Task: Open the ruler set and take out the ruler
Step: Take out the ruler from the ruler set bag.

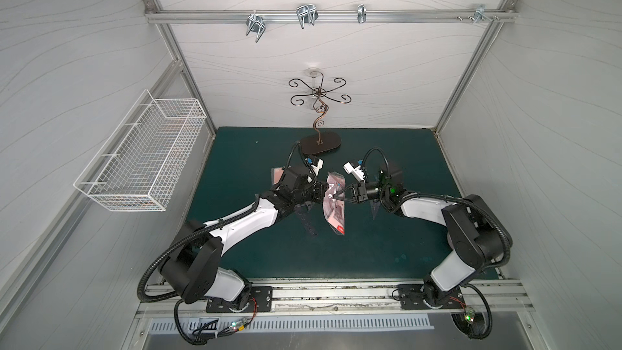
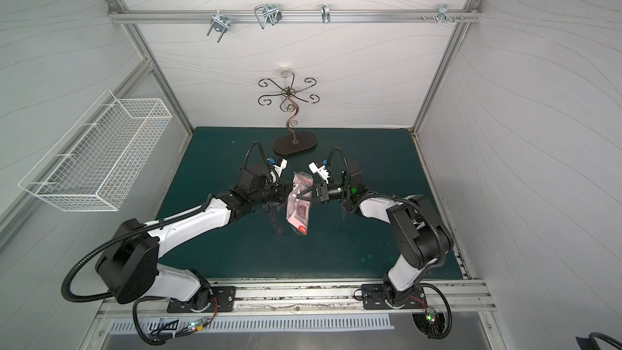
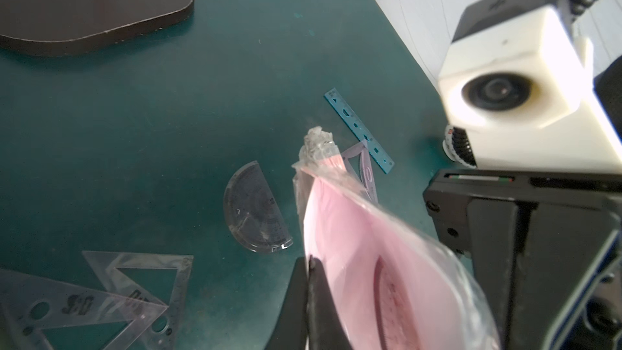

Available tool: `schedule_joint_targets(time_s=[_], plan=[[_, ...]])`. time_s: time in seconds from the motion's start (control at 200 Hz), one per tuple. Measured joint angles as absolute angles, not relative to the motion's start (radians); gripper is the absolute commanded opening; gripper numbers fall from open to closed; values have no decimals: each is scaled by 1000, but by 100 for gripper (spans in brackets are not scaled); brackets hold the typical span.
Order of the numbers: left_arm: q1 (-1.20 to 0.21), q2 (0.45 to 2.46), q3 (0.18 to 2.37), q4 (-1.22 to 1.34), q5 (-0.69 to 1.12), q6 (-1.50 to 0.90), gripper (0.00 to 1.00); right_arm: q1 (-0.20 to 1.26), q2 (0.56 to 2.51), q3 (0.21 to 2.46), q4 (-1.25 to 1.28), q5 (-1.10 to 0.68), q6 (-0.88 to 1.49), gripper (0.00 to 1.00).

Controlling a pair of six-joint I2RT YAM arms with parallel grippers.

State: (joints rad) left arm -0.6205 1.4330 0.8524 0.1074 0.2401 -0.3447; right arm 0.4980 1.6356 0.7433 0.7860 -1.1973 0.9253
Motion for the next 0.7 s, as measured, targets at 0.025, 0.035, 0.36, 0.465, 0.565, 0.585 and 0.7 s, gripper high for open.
schedule_joint_targets(time_s=[0.025, 0.035, 0.36, 0.465, 0.565, 0.585, 0.7], plan=[[-620, 1433, 853, 107, 247, -344, 3, 496, 1636, 741, 802, -1201, 931, 0], [-620, 1433, 853, 107, 250, -344, 5, 496, 1636, 740, 809, -1203, 935, 0], [-577, 1385, 848, 111, 384, -378, 51, 490, 1575, 746, 601, -1164, 723, 0], [-557, 1385, 849, 117, 438, -397, 51, 490, 1533, 762, 463, -1118, 604, 0], [-553, 1410, 851, 110, 485, -415, 44, 490, 1524, 763, 403, -1084, 548, 0], [-553, 1418, 853, 105, 493, -416, 40, 490, 1524, 763, 394, -1078, 542, 0], [-552, 1465, 860, 79, 538, -430, 29, 490, 1524, 762, 350, -1047, 514, 0]])
